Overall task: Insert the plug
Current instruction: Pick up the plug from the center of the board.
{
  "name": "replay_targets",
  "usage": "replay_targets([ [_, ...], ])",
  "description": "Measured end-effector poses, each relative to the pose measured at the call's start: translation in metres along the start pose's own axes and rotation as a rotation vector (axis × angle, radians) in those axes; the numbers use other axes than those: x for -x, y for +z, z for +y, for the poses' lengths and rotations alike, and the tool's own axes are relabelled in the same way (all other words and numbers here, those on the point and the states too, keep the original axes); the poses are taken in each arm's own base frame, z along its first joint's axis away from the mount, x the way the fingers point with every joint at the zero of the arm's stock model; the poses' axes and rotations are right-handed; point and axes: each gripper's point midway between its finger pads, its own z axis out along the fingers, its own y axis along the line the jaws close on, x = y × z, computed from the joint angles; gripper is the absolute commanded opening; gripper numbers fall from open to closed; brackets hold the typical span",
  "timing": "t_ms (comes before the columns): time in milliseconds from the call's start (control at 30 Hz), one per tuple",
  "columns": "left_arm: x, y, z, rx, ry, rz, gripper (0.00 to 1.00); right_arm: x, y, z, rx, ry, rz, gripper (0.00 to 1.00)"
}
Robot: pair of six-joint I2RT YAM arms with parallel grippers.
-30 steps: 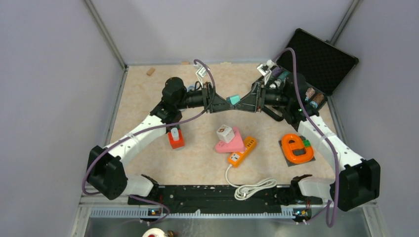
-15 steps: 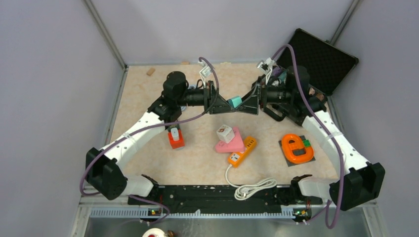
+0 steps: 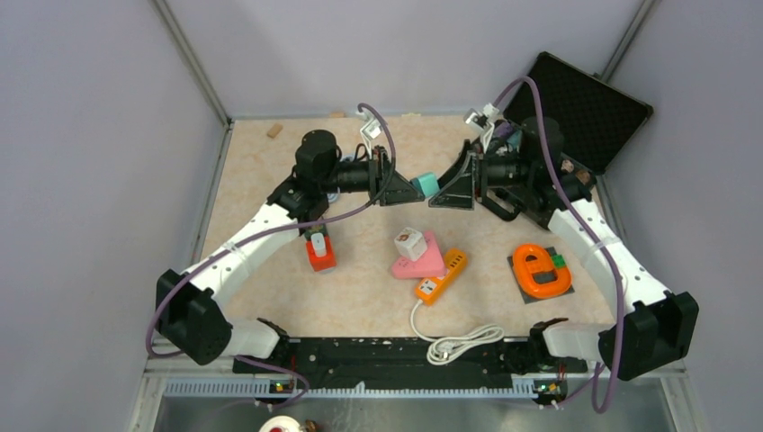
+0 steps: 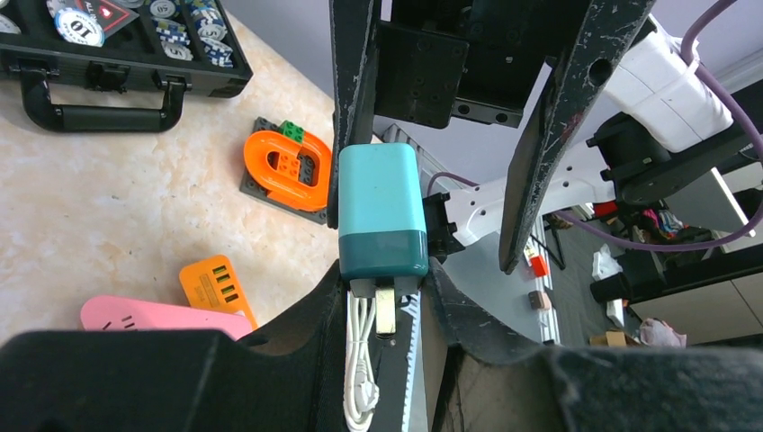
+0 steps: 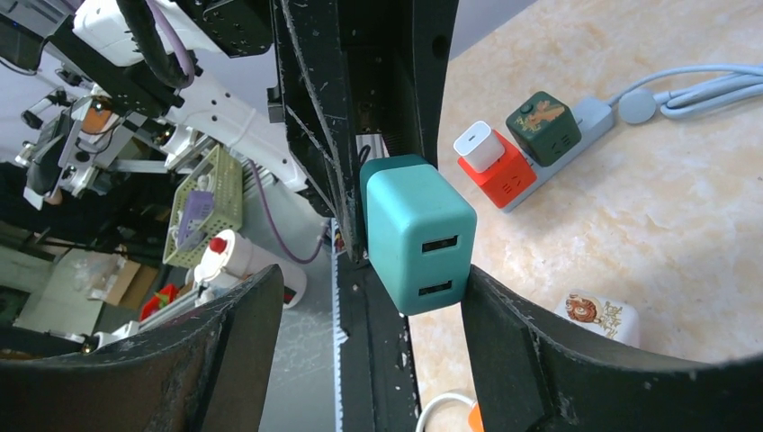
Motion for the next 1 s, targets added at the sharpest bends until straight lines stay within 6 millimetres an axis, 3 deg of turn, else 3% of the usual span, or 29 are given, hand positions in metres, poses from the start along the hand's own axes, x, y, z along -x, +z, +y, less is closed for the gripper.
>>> replay_targets([
  [367,-0.013,-0.006,0.007,-0.01,-0.013,0.062,0.0,0.007,0.002,-0.008,-0.02,-0.003,0.036,0.7],
  [800,-0.034,-0.006,0.003,-0.076,-0.073,0.164,0.0,-0.005,0.004,-0.006,0.014,0.047,0.078,0.69],
  [1000,-0.041,-0.004,-0.002,-0.094,-0.084,0.191,0.0,-0.011,0.008,-0.019,-0.017,0.079,0.088,0.68],
])
